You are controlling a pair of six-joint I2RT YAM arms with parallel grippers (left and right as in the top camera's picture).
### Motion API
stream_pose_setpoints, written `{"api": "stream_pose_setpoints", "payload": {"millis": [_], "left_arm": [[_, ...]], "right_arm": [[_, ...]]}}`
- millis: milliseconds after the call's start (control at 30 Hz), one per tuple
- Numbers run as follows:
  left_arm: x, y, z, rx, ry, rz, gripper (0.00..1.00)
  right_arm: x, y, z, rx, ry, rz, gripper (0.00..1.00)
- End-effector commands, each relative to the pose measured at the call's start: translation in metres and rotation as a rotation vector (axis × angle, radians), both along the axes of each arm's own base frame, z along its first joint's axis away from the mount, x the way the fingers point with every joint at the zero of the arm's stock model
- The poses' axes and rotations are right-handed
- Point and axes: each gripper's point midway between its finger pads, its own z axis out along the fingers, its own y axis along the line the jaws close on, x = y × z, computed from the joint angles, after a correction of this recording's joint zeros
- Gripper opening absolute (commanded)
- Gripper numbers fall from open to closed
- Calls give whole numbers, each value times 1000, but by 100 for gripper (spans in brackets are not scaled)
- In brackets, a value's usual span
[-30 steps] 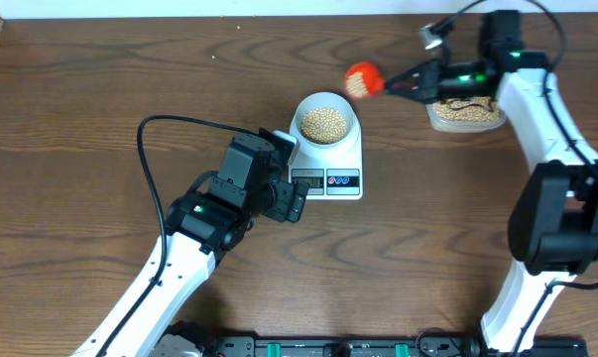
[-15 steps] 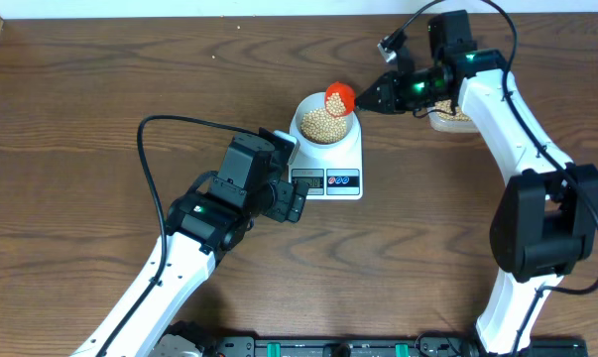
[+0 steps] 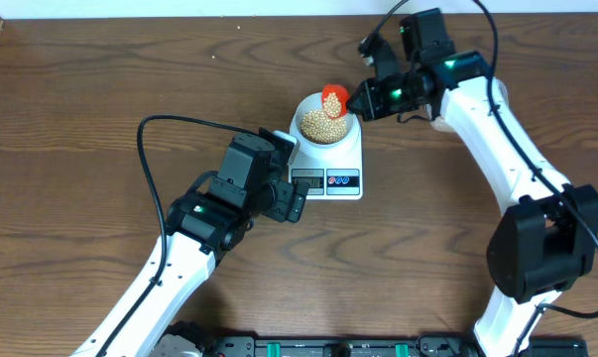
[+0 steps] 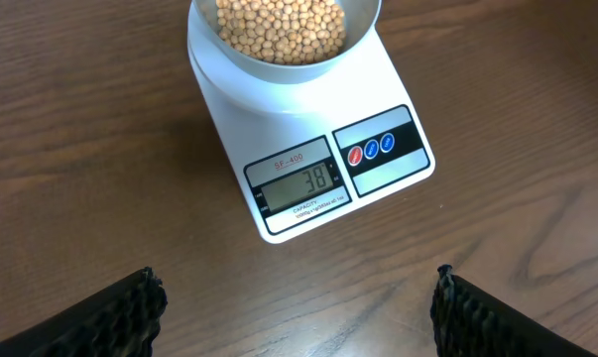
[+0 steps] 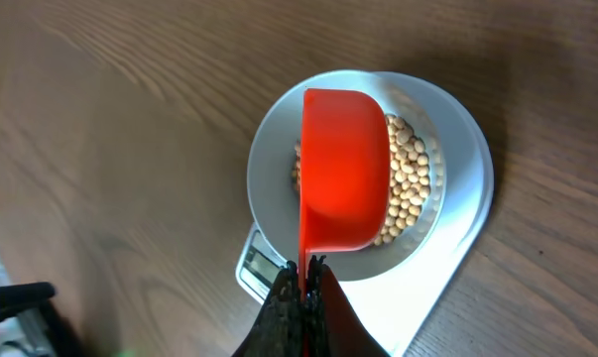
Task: Scoop item into bowl and weigh 50g on scale
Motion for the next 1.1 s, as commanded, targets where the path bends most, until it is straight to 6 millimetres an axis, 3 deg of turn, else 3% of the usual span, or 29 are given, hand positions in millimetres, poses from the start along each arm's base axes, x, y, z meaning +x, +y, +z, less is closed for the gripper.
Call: {"api": "stream_pose_setpoints", "payload": {"millis": [0,600,1067], "left_arm": [[0,1,2,-2,-8,-6,88],[0,1,2,-2,-8,-6,88],[0,1,2,-2,-8,-6,88]], "right_arm": [[4,1,12,-81,-88,5,1],[-2,18,5,-249,-188,52,1],[-1,18,7,-301,-223,49,1]]}}
